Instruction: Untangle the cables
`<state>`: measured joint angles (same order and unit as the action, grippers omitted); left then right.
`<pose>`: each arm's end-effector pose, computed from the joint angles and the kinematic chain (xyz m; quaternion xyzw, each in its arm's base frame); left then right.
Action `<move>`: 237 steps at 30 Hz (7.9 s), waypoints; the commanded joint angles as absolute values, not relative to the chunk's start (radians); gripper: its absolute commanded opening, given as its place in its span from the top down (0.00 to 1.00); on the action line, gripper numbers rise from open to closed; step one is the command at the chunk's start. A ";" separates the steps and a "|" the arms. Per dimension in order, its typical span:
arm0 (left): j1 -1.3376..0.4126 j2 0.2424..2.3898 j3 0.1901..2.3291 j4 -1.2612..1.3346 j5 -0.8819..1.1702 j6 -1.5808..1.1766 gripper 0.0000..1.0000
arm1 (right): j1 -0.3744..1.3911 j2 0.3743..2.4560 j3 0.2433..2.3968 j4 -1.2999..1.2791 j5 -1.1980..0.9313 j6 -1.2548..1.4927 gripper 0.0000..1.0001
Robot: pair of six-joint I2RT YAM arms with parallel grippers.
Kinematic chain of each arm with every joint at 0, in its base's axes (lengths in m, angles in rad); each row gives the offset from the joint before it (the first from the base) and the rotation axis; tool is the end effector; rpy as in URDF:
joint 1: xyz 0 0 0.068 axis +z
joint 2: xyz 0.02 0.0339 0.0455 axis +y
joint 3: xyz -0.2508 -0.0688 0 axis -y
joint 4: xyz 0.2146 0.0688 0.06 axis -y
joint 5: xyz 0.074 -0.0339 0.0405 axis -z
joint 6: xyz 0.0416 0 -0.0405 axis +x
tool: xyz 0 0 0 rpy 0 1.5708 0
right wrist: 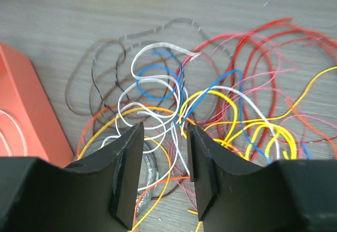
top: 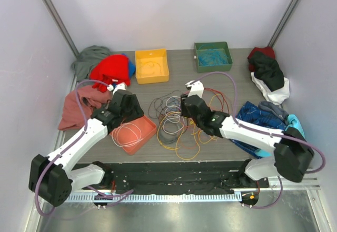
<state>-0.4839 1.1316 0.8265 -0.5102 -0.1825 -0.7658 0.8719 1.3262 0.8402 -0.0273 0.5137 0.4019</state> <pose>0.1937 -0.0933 0.2496 -0.1633 0.9117 -0.1462 0.3474 0.1913 0.1959 0.2555 -0.0698 0.8420 0.1138 0.5227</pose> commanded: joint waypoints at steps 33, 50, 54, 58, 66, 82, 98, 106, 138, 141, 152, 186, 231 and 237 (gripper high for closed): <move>-0.480 0.973 0.764 -0.474 -0.150 -0.761 0.39 | 0.661 1.830 1.057 0.380 0.163 0.857 0.42; -0.479 0.943 0.758 -0.517 -0.186 -0.758 0.39 | 0.643 1.904 1.112 0.374 0.163 0.884 0.42; -0.479 0.946 0.752 -0.506 -0.175 -0.762 0.39 | 0.652 1.844 1.063 0.374 0.175 0.864 0.42; -0.479 0.945 0.746 -0.505 -0.169 -0.765 0.39 | 0.670 1.801 1.034 0.348 0.193 0.825 0.42; -0.479 0.945 0.735 -0.495 -0.155 -0.775 0.39 | 0.689 1.850 1.038 0.302 0.183 0.796 0.43; -0.480 0.959 0.742 -0.506 -0.164 -0.767 0.39 | 0.676 1.997 1.178 0.293 0.187 0.772 0.43; -0.480 0.962 0.741 -0.514 -0.169 -0.765 0.39 | 0.655 2.013 1.187 0.327 0.187 0.767 0.83; -0.479 0.940 0.735 -0.515 -0.161 -0.767 0.39 | 0.664 1.855 1.075 0.293 0.222 0.735 0.97; -0.555 0.670 0.440 0.529 0.079 -0.695 0.00 | 0.882 1.250 1.591 -0.319 0.181 0.572 0.99; -0.612 0.722 0.480 0.558 0.117 -0.589 0.00 | 0.881 1.243 1.603 -0.325 0.166 0.586 0.99; -0.807 0.994 0.552 0.637 0.095 -0.224 0.00 | 0.881 1.223 1.595 -0.336 0.140 0.614 0.99; -0.807 1.001 1.314 -0.534 -0.382 -0.339 1.00 | 0.882 1.049 1.364 -0.367 0.259 0.542 0.45; -0.572 1.144 1.037 -0.997 -0.471 -0.558 1.00 | 0.882 0.953 0.939 -0.247 0.311 0.554 0.48; -0.512 1.086 1.063 -1.020 -0.522 -0.525 1.00 | 0.882 0.965 0.931 -0.235 0.310 0.551 0.48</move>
